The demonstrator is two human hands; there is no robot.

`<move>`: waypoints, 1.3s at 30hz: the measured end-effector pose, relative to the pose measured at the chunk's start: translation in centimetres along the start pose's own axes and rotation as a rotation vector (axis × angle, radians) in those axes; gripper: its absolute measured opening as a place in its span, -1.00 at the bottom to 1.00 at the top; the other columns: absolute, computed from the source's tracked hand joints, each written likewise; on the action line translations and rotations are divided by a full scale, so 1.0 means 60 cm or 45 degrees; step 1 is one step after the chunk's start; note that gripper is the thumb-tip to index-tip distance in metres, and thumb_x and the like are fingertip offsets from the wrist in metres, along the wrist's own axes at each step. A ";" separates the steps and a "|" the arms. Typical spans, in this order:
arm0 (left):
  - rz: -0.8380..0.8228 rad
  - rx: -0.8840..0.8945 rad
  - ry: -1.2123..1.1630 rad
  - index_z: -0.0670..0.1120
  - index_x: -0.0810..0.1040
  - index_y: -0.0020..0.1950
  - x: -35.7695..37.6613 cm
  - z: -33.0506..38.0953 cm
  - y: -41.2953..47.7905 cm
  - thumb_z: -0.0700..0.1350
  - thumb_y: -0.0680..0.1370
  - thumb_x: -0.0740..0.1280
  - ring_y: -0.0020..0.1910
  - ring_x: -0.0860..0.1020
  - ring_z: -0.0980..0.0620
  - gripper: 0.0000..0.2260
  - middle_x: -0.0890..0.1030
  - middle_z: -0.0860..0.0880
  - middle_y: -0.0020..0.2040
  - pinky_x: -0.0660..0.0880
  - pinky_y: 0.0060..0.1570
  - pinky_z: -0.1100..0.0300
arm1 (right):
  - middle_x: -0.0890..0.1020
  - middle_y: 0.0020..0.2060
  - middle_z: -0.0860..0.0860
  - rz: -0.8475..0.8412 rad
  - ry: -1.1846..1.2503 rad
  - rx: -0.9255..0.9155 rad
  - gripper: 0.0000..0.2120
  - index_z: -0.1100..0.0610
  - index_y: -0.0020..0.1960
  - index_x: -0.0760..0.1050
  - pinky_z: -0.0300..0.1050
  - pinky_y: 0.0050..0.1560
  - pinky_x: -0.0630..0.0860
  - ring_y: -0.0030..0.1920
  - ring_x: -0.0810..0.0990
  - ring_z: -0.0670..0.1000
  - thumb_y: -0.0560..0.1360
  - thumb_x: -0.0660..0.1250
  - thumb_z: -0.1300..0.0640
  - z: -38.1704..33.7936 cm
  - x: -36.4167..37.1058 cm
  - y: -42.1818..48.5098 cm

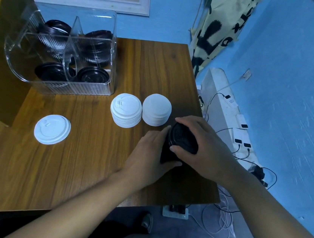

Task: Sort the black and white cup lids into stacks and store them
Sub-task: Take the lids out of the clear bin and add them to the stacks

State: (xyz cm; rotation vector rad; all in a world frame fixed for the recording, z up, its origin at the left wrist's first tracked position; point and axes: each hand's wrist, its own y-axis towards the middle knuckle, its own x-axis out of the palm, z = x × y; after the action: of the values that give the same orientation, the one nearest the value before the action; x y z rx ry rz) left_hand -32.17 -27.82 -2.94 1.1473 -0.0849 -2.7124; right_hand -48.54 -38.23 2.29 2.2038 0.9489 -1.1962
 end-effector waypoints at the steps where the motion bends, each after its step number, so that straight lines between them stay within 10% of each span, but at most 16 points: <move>1: 0.021 0.008 0.017 -0.03 0.26 0.59 0.007 0.004 0.007 0.18 0.49 0.49 0.37 0.41 0.08 -0.23 0.51 0.05 0.40 0.41 0.38 0.05 | 0.29 0.41 -0.20 0.006 0.022 0.008 -0.36 -0.20 0.49 0.22 0.06 0.24 0.55 0.35 0.36 -0.09 0.49 0.35 -0.28 0.006 -0.004 0.004; 8: 0.091 0.003 0.224 -0.10 0.23 0.61 0.029 0.025 0.031 0.11 0.59 0.38 0.48 0.33 0.01 -0.33 0.42 -0.03 0.51 0.18 0.47 0.19 | 0.24 0.46 -0.11 0.016 0.078 0.112 -0.34 -0.20 0.51 0.22 0.19 0.43 0.38 0.47 0.25 0.01 0.49 0.37 -0.28 0.064 -0.033 0.076; 21: 0.266 0.115 0.338 -0.08 0.54 0.31 -0.089 -0.061 -0.047 0.01 0.54 0.47 0.16 0.51 -0.02 -0.62 0.58 0.01 0.17 0.51 0.14 0.04 | 0.25 0.53 -0.01 -0.077 0.042 0.086 -0.24 -0.07 0.59 0.16 0.16 0.43 0.38 0.48 0.29 0.02 0.51 0.27 -0.35 0.040 -0.047 0.151; 28: 0.508 -0.127 0.249 -0.10 0.42 0.39 -0.152 -0.128 -0.023 0.01 0.39 0.61 0.21 0.44 -0.01 -0.34 0.47 0.01 0.23 0.37 0.19 0.20 | 0.27 0.55 -0.04 -0.061 -0.404 -0.177 -0.13 -0.09 0.57 0.19 0.06 0.46 0.26 0.53 0.24 0.01 0.40 0.44 -0.35 -0.033 -0.069 0.183; 33: 0.306 -0.241 0.185 -0.05 0.19 0.60 -0.155 -0.153 0.014 0.17 0.36 0.61 0.47 0.32 -0.01 -0.05 0.38 -0.02 0.50 0.32 0.40 0.07 | 0.62 0.14 -0.08 -0.308 -0.868 -0.236 -0.29 -0.06 0.26 0.34 0.08 0.52 0.16 0.18 0.57 0.00 0.30 0.39 -0.47 -0.098 -0.016 0.225; 39: 0.305 -0.190 0.149 0.10 0.33 0.52 -0.148 -0.170 0.030 0.24 0.39 0.55 0.35 0.43 0.02 -0.22 0.51 0.09 0.40 0.44 0.31 -0.09 | 0.59 0.14 -0.02 -0.447 -0.823 -0.182 -0.26 -0.03 0.39 0.18 0.07 0.25 0.46 0.14 0.58 0.06 0.40 0.47 -0.25 -0.117 0.010 0.249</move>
State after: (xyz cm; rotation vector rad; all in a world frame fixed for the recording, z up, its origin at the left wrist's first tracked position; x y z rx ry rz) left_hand -18.55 -27.60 -3.60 1.1678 -0.0019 -2.3951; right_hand -33.36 -43.21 6.40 1.4122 1.1028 -1.7815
